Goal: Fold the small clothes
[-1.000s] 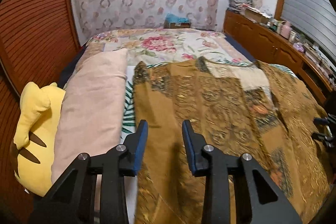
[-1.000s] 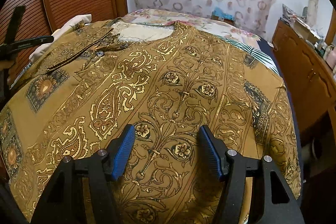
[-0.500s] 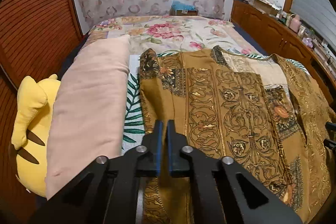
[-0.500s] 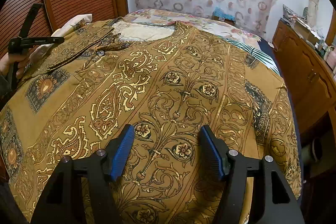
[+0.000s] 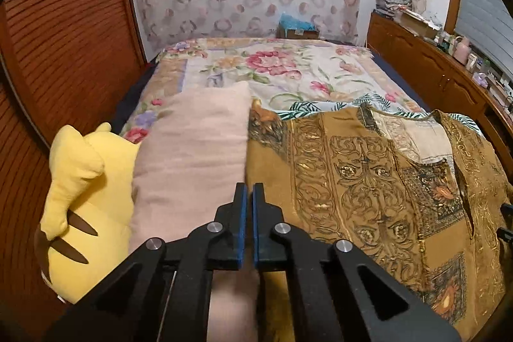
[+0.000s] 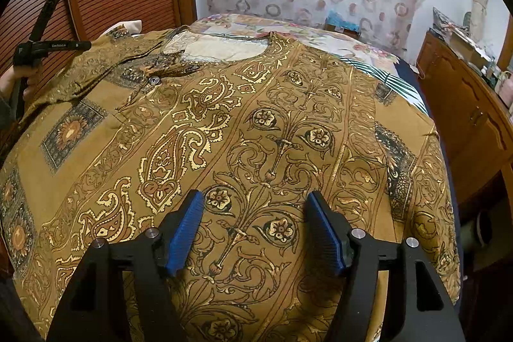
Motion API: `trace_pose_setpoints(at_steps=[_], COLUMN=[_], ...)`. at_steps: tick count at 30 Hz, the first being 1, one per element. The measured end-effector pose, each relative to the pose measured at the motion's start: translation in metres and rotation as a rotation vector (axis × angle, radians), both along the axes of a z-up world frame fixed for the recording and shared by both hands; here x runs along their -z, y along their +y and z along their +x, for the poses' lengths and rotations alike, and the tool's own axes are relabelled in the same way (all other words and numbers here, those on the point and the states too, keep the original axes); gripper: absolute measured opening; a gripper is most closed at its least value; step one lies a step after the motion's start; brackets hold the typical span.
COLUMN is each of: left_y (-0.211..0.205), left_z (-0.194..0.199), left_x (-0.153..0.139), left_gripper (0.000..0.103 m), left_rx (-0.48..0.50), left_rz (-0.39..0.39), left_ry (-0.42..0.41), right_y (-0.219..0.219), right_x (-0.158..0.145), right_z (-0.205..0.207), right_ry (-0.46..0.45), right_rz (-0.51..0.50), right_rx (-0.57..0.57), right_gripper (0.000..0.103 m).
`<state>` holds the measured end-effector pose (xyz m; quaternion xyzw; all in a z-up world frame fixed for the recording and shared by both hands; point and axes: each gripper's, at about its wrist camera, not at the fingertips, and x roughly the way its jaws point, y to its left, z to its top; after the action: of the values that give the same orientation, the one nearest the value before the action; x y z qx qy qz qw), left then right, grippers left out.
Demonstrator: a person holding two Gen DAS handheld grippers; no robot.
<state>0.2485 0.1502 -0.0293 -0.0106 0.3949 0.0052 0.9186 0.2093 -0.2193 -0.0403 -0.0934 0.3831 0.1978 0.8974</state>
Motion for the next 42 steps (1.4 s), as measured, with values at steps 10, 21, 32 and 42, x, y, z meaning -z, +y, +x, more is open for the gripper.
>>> trace_pose_setpoints(at_steps=[10,21,32,42], left_y=[-0.011,-0.057,-0.102,-0.132], left_z=[-0.048,-0.091,-0.139,-0.147], left_x=[-0.023,-0.007,0.0,0.018], left_gripper=[0.078,0.081,0.081,0.081], left_rx=[0.104,0.173,0.242,0.274], left_rz=[-0.082,-0.09,-0.075,-0.056], left_ry=[-0.12,-0.09,-0.109,-0.056], right_y=[0.0,0.001,-0.005,-0.042], right_x=[0.0,0.0,-0.003,-0.017], right_z=[0.0,0.0,-0.011,-0.053], right_ry=[0.0,0.0,-0.025,-0.087], right_rz=[-0.001,-0.001,0.035,0.068], right_rx=[0.0,-0.001,0.013,0.095], right_gripper=[0.07,0.072,0.072,0.072])
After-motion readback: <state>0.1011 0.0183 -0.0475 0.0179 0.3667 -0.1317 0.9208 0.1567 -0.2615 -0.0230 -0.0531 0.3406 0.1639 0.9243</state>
